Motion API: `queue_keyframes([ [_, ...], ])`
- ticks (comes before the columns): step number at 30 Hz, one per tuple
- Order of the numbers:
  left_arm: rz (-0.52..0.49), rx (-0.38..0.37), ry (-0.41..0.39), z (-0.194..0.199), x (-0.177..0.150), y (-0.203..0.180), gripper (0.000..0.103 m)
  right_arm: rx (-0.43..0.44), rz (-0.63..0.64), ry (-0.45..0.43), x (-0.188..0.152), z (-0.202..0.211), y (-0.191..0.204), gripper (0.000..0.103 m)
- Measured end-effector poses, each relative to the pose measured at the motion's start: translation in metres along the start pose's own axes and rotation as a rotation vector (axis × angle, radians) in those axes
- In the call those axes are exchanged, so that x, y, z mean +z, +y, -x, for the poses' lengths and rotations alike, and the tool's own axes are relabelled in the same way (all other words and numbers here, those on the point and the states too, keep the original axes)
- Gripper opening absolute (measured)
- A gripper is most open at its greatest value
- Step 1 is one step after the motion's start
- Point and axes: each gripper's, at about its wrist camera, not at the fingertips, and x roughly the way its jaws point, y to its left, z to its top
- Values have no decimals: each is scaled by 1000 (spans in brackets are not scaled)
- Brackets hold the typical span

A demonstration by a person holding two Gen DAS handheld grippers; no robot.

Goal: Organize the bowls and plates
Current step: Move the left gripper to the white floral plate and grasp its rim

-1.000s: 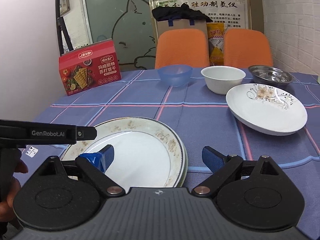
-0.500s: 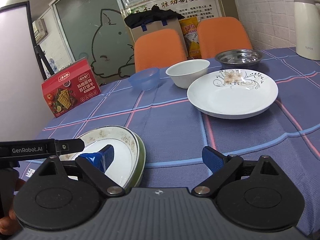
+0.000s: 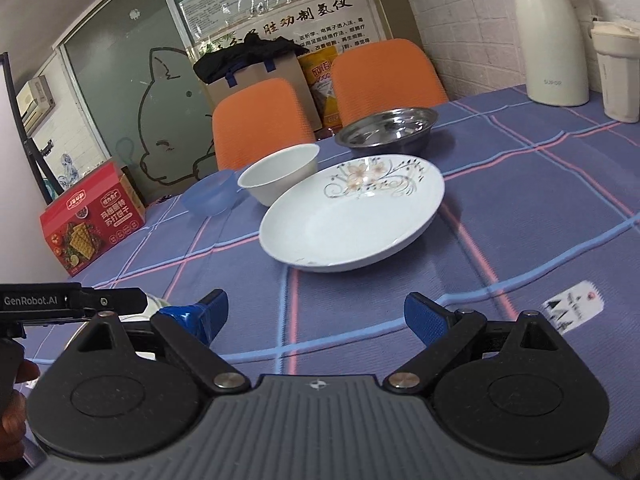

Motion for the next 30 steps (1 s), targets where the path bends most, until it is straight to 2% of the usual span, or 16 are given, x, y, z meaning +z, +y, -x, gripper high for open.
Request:
queue_keyframes([
  [7,29,-72,89,-55,50,-23,80,-80,100,27,41,-27,-31,82],
  [9,23,-49,114,-73,63,-29,83,-91,106,54,52,-42,-41,82],
  [11,6,-48,136,-90,71,-34,93,-92,112,85,60,-58,-48,82],
  [12,10,-50,151,-100,75,-36,93,-94,115,95,63,-65,-50,82],
  [19,-2,-22,209,-140,83,-41,93,-92,161,174,71,-101,-53,82],
  [25,17,-30,220,-153,83,-40,92,-79,185,185,71,-113,-49,82],
  [30,19,-45,222,-160,82,-45,88,-68,203,187,72,-117,-41,83],
])
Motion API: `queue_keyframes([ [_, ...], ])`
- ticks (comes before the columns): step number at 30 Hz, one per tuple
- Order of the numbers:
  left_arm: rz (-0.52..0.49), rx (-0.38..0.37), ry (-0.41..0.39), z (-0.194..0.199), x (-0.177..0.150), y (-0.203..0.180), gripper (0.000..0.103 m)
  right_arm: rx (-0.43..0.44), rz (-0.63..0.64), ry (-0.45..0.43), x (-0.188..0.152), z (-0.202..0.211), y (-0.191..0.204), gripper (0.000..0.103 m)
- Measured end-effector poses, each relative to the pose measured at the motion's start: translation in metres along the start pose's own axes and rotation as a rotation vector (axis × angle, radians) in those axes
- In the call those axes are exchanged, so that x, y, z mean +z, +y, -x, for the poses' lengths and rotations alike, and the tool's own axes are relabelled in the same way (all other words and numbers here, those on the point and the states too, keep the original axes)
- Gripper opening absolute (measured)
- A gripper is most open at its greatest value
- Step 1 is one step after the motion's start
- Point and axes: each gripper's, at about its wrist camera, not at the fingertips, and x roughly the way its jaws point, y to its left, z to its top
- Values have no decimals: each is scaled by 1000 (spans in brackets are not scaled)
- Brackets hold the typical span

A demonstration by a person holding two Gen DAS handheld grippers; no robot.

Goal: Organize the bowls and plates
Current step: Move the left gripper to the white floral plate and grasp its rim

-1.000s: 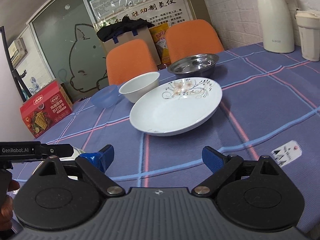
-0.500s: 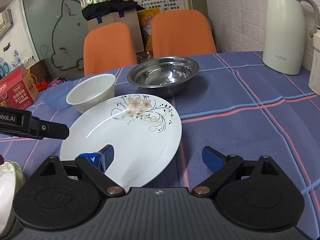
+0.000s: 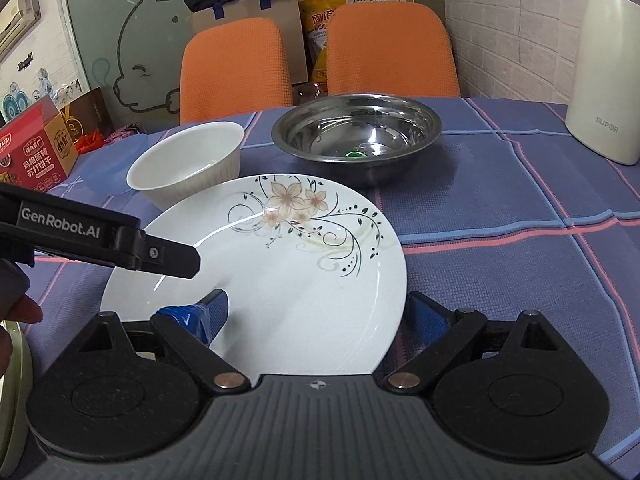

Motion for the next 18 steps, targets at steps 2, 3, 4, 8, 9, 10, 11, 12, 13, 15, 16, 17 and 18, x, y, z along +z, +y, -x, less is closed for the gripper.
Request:
queue_keyframes([
  [2,-12,13,-10,-1,0,-2,85,3,15,-1,-1,-1,4,83],
  [3,-15,18,-12,-1,0,-4,85,6,21,-2,-1,-1,6,83],
  [4,-15,21,-14,-1,-1,-4,84,7,22,-2,-1,-2,8,84],
  [8,-40,51,-26,-3,-3,-10,76,-13,20,-8,-1,-3,11,85],
  [9,-51,61,-29,-3,-4,-11,74,-16,24,-10,-1,-3,11,85],
  [10,-64,70,-32,-3,-5,-13,73,-18,30,-12,-2,-3,12,85],
  [11,-76,76,-35,-3,-7,-14,72,-18,39,-16,-3,-3,12,85],
  [12,-87,84,-39,-2,-8,-15,71,-14,51,-20,-4,-4,11,85],
  [13,-98,92,-44,-2,-11,-16,70,-11,59,-25,-6,-2,11,85],
  [15,-101,95,-55,-2,-12,-17,68,-10,52,-37,-8,1,8,85],
  [16,-105,87,-60,-1,-12,-18,59,-11,45,-41,-8,0,7,85],
  [17,-114,71,-61,0,-11,-20,45,-18,40,-40,-7,0,9,85],
  [18,-116,64,-59,1,-12,-21,44,-21,44,-36,-6,-1,11,85],
])
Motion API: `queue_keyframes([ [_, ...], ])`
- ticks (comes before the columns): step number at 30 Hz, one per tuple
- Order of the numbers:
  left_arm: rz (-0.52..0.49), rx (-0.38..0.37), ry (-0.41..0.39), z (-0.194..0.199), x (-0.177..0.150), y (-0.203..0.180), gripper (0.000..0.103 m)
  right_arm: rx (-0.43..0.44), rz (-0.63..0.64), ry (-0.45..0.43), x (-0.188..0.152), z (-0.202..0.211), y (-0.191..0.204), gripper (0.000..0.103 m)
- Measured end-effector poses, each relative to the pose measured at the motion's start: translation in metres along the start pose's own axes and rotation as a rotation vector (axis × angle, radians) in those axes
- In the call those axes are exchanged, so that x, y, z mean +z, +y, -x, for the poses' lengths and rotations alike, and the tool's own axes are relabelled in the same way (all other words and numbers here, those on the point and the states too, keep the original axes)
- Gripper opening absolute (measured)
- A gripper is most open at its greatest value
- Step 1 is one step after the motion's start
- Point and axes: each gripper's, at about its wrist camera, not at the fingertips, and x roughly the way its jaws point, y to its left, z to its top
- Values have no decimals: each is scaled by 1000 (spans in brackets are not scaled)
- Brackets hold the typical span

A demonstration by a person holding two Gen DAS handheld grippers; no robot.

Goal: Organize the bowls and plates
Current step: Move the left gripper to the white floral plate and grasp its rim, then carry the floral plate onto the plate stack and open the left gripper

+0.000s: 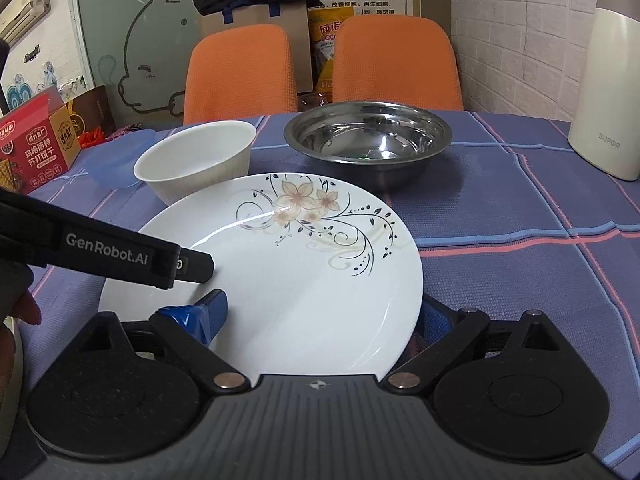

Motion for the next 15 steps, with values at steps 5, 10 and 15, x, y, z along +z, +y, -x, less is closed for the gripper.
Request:
queue_keyframes([
  [5,25,-5,1,1,-1,2,35,10,9,-9,-1,-1,2,84],
  [10,38,5,7,5,-3,3,35,7,-14,-5,-2,3,5,82],
  [15,43,0,11,15,-13,6,32,3,-18,-13,-10,12,13,82],
])
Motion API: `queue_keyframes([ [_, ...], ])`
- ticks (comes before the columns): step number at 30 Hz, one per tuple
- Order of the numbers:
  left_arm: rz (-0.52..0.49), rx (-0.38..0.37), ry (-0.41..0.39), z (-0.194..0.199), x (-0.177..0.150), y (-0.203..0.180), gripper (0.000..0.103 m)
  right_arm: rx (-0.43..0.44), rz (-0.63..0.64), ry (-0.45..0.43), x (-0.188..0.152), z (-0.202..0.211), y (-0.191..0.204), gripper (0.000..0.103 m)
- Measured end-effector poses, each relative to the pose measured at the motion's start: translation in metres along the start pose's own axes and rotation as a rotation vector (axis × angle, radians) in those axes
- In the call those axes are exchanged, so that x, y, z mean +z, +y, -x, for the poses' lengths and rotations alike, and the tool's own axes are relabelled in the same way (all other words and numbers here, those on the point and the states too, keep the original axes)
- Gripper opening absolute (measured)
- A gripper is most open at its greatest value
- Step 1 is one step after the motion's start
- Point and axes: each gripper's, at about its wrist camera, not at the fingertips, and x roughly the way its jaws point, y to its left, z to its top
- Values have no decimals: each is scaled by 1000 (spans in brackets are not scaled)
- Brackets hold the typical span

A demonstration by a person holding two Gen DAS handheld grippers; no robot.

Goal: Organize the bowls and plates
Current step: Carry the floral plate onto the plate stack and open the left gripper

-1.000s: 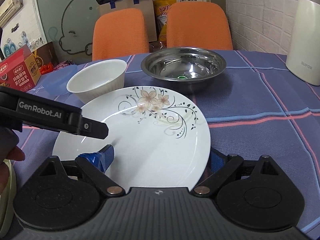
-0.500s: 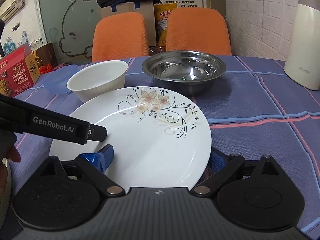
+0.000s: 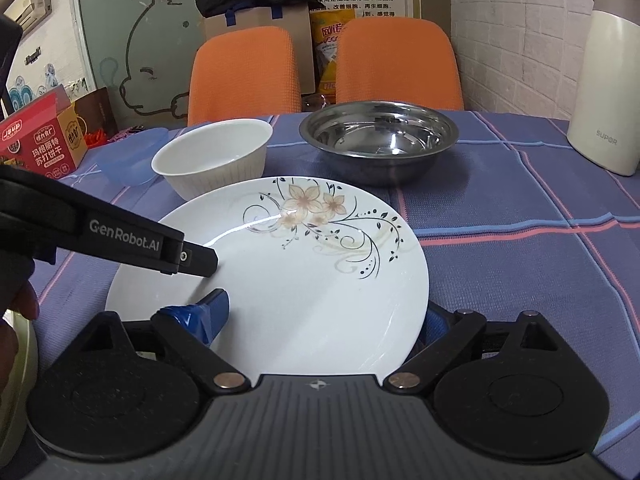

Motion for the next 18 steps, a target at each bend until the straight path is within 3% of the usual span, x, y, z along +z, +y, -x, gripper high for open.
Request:
queue_keyframes([
  [10,-2,2,-49,39,-26,7,28,-27,16,-57,-21,37,32,83],
  [18,24,8,-58,58,-39,22,27,-10,-2,-47,-26,47,46,83],
])
